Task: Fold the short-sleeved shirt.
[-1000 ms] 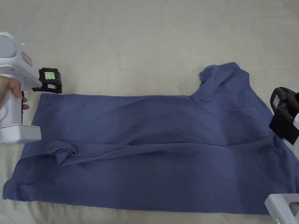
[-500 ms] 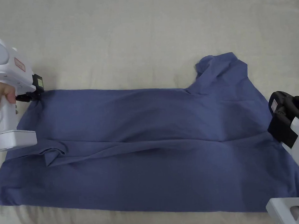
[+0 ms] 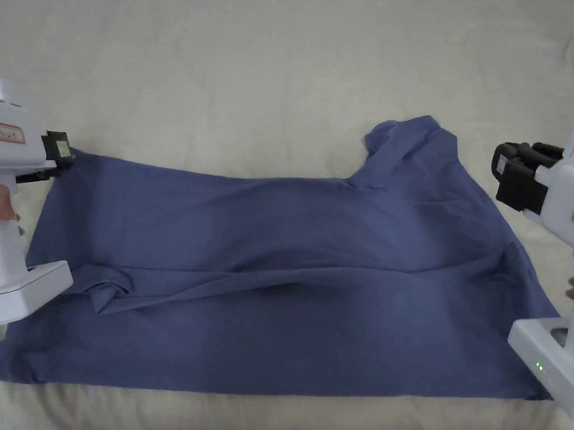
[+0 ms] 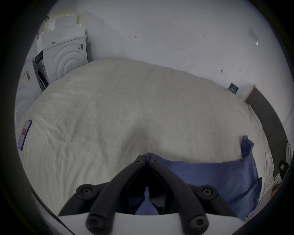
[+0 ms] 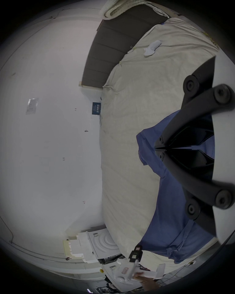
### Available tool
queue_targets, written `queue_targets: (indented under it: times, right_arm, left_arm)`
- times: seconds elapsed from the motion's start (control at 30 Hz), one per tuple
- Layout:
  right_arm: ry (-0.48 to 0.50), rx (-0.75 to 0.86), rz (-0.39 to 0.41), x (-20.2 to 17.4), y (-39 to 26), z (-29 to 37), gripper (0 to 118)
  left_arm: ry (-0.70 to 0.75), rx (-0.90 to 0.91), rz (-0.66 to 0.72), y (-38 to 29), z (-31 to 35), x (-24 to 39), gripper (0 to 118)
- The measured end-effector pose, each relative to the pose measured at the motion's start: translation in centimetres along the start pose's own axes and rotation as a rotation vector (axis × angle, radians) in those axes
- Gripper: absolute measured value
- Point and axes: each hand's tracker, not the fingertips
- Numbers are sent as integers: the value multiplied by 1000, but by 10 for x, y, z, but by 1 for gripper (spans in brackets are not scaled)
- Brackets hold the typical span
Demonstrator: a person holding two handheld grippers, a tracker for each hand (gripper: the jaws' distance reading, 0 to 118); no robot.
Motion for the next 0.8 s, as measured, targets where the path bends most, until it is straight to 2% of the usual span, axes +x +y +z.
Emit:
queue_targets:
  times: [0.07, 0.1, 0.17, 0.2, 0.23, 0.3, 0.33, 0.5, 0.7, 0.8]
  right_arm:
    - [-6, -132, 7, 12, 19, -24, 5]
    - [-14, -198, -6, 19, 28, -37, 13]
    - [-15, -302, -50, 33, 42, -65, 60]
    - [-31, -368, -45, 38, 47, -80, 77]
    - [-50, -404, -37, 41, 48, -91, 85]
    - [-85, -466, 9, 40, 49, -112, 85]
    - [-102, -502, 3, 43, 47, -124, 85]
    - [-164, -609, -137, 62, 30, -170, 85]
    - [-203, -664, -158, 74, 9, -205, 85]
    - [-218, -663, -195, 79, 1, -211, 85]
  left_arm:
    - [-5, 11, -1, -2, 7, 0, 0]
    - [-6, 16, 4, -3, 9, -1, 0]
    - [-5, 22, 12, -4, 13, -2, 0]
    - [-6, 25, 15, -4, 14, -3, 0]
    - [-6, 27, 17, -3, 16, -3, 0]
    - [-8, 27, 20, 1, 10, -10, 0]
    - [-8, 27, 20, 2, 9, -11, 0]
    - [-3, 22, 11, 5, 3, -12, 0]
    - [-6, 17, 11, -1, 5, -1, 0]
    - [-1, 14, 11, -1, 2, -2, 0]
